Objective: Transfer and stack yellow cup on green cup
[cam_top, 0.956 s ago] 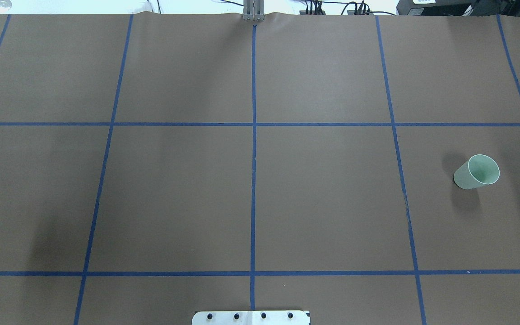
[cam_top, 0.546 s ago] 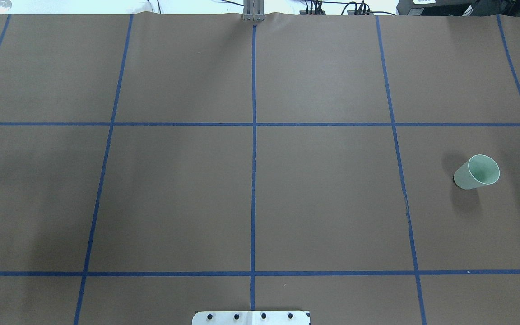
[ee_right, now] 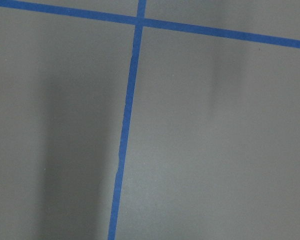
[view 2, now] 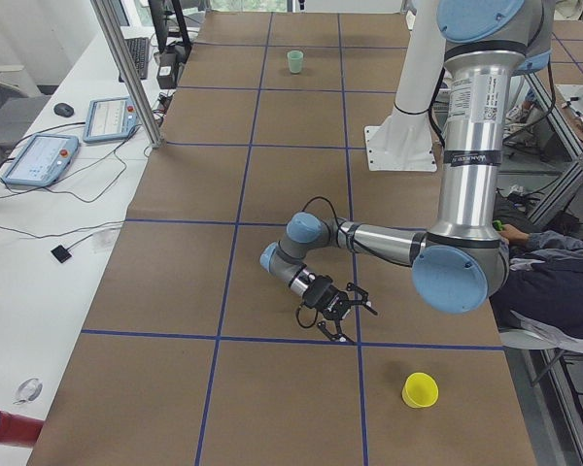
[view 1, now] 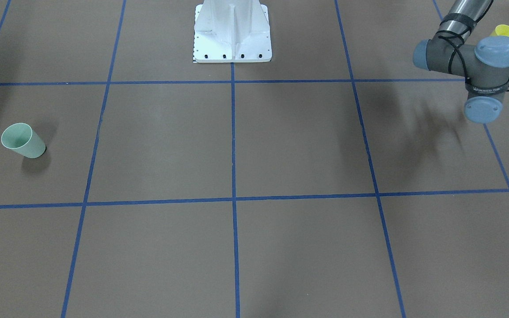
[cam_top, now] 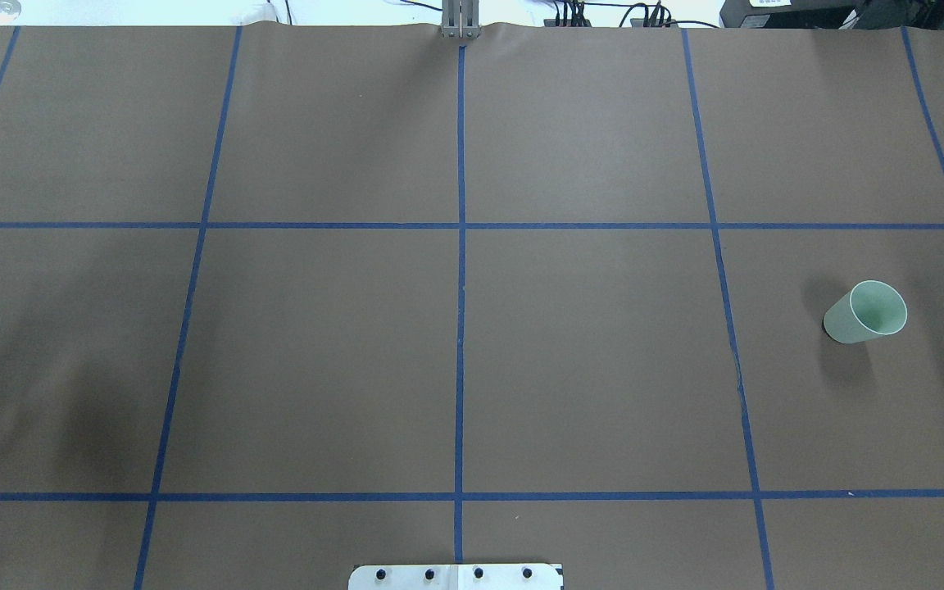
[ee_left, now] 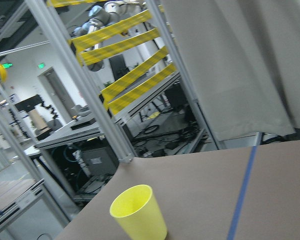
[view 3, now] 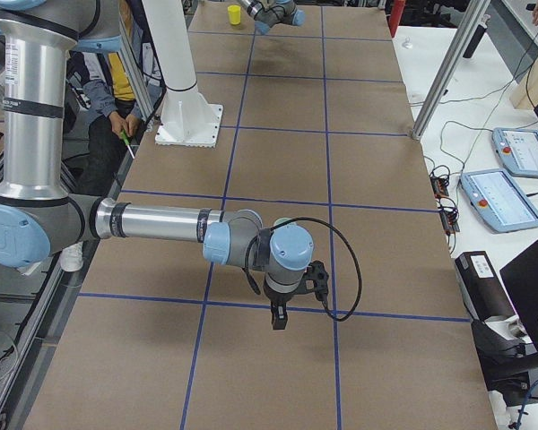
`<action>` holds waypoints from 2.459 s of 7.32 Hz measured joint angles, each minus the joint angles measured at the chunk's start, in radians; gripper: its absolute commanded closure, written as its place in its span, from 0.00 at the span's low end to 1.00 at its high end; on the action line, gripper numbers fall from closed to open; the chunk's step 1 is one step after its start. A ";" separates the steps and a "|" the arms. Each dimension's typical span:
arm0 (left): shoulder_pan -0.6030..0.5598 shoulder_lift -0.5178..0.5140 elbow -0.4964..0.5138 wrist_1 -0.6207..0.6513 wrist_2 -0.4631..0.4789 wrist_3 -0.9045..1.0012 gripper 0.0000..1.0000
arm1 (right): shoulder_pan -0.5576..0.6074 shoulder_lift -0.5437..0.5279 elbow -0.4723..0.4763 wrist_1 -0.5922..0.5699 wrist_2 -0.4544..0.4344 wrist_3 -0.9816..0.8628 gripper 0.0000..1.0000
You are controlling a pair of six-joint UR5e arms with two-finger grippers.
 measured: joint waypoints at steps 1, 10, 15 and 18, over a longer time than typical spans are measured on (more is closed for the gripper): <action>-0.001 0.016 0.019 -0.013 -0.033 -0.033 0.00 | 0.000 0.004 0.001 0.000 0.000 0.000 0.00; -0.001 0.147 0.155 -0.325 -0.082 -0.201 0.00 | -0.004 0.003 -0.007 0.111 -0.002 0.006 0.00; 0.005 0.171 0.207 -0.352 -0.134 -0.229 0.00 | -0.018 0.012 -0.006 0.110 -0.004 0.009 0.00; 0.012 0.172 0.238 -0.349 -0.177 -0.231 0.00 | -0.032 0.015 -0.005 0.109 -0.006 0.009 0.00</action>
